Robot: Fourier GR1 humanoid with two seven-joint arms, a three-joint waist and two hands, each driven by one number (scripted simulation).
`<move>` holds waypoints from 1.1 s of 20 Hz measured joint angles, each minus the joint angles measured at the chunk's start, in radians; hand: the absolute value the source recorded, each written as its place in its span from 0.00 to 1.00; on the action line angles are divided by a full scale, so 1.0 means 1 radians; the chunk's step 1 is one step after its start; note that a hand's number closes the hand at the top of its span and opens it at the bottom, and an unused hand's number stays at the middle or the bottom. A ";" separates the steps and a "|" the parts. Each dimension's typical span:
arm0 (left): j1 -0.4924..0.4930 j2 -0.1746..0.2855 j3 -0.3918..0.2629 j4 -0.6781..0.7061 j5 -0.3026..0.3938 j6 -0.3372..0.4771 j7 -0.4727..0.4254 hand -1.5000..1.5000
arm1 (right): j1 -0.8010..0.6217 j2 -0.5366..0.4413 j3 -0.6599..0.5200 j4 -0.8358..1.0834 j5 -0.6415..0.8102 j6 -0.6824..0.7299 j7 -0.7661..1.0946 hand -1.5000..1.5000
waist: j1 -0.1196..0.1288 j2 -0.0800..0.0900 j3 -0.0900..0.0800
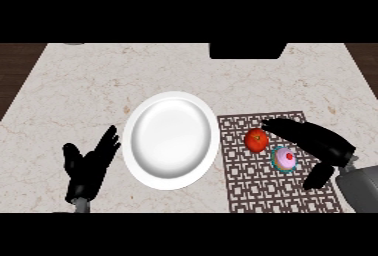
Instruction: Pick the cupcake from the placemat and place it in the plate
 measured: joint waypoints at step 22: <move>-0.026 -0.042 0.032 0.032 -0.048 -0.018 -0.001 0.50 | -0.032 0.095 -0.076 0.148 0.196 -0.212 -0.241 1.00 | -0.002 -0.004 -0.003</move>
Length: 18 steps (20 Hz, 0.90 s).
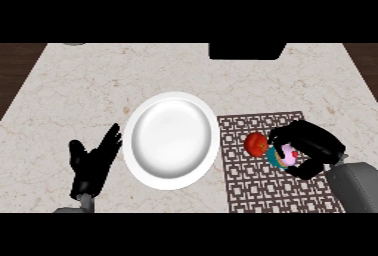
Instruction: Pick the cupcake from the placemat and place it in the plate
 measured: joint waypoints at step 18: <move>0.012 -0.001 0.006 0.018 0.006 -0.003 0.004 0.50 | 0.145 0.422 0.245 -0.268 -0.025 -0.547 0.795 1.00 | -0.005 -0.031 0.005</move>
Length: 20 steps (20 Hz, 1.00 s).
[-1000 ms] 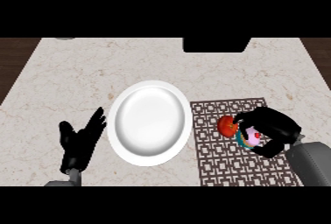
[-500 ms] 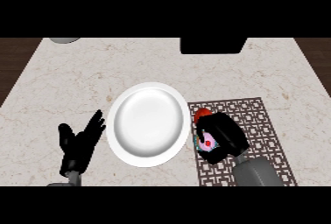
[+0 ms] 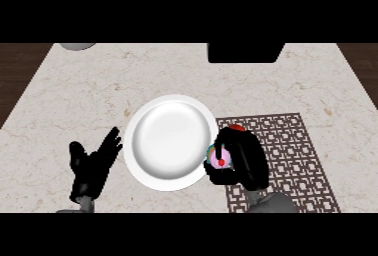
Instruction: Pick the cupcake from the placemat and place it in the plate
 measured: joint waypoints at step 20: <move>-0.019 0.001 -0.011 -0.017 -0.003 -0.011 0.005 0.50 | -0.072 0.004 0.249 0.004 0.340 -0.600 0.754 1.00 | 0.026 0.029 -0.004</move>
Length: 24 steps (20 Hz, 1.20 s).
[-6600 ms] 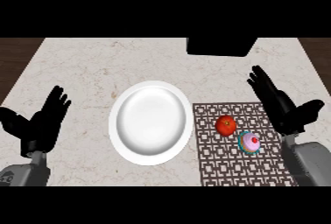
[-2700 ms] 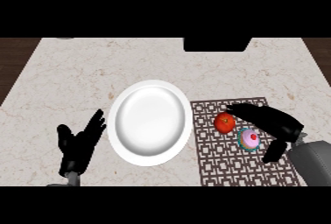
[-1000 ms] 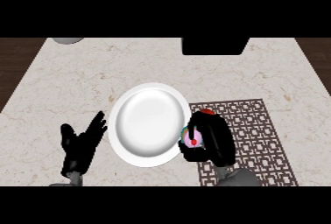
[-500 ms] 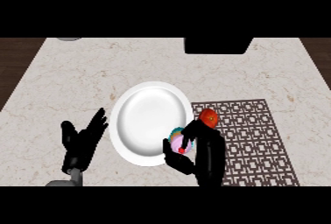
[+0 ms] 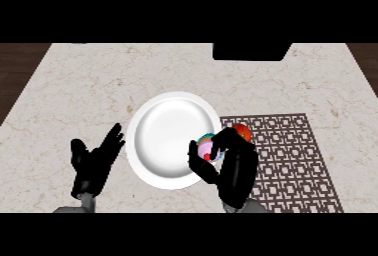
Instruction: Pick the cupcake from the placemat and place it in the plate
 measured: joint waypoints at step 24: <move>-0.041 -0.013 -0.016 0.000 -0.010 -0.011 0.019 0.50 | -0.444 0.000 0.018 0.590 -0.369 -0.102 0.200 0.00 | 0.051 0.026 0.005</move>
